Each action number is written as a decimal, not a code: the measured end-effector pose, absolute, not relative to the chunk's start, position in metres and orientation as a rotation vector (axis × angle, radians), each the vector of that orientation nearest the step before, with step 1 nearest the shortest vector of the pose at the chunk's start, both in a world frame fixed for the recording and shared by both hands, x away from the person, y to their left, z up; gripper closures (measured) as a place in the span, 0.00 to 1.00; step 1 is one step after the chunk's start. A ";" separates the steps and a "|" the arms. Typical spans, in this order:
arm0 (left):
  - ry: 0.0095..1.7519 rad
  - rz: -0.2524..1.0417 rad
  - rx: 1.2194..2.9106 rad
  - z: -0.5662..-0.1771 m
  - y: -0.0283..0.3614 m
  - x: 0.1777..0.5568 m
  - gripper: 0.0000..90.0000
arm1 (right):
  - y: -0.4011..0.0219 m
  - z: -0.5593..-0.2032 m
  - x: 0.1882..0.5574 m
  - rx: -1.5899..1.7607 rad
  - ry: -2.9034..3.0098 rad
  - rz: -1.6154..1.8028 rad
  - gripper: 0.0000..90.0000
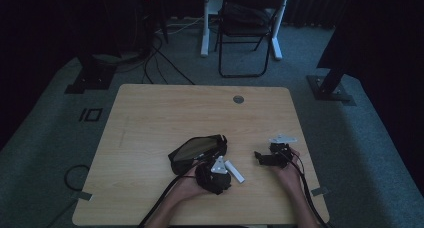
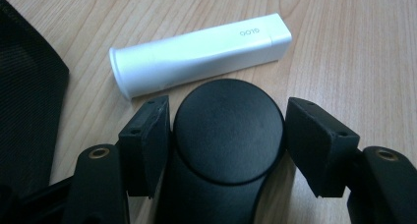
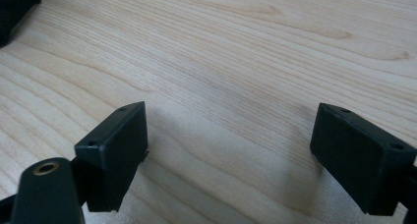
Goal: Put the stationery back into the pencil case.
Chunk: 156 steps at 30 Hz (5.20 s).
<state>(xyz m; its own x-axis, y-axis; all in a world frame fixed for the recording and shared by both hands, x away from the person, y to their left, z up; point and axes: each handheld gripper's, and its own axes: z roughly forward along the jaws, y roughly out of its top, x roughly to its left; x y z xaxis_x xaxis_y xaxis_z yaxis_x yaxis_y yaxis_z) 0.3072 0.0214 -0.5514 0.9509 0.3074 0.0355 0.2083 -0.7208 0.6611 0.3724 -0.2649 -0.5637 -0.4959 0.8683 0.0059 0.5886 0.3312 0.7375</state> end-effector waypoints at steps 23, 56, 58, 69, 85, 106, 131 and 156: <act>0.415 0.210 2.360 -0.554 0.022 0.308 0.44 | -0.265 -0.564 0.372 1.287 2.211 0.978 0.16; 0.432 0.218 2.337 -0.540 0.031 0.304 0.46 | -0.265 -0.564 0.372 1.287 2.212 0.977 0.16; 0.429 0.213 2.332 -0.536 0.033 0.304 0.46 | -0.265 -0.564 0.372 1.287 2.212 0.978 0.16; 0.407 0.211 2.305 -0.523 0.034 0.301 0.46 | -0.265 -0.564 0.372 1.286 2.212 0.978 0.16; 0.402 0.217 2.279 -0.511 0.040 0.299 0.46 | -0.265 -0.564 0.372 1.286 2.211 0.978 0.16; 0.392 0.218 2.252 -0.495 0.048 0.297 0.46 | -0.265 -0.564 0.372 1.288 2.211 0.978 0.16; 0.386 0.239 2.233 -0.481 0.056 0.295 0.46 | -0.265 -0.564 0.372 1.288 2.211 0.978 0.16; 0.389 0.278 2.214 -0.467 0.064 0.298 0.46 | -0.265 -0.564 0.372 1.286 2.212 0.978 0.16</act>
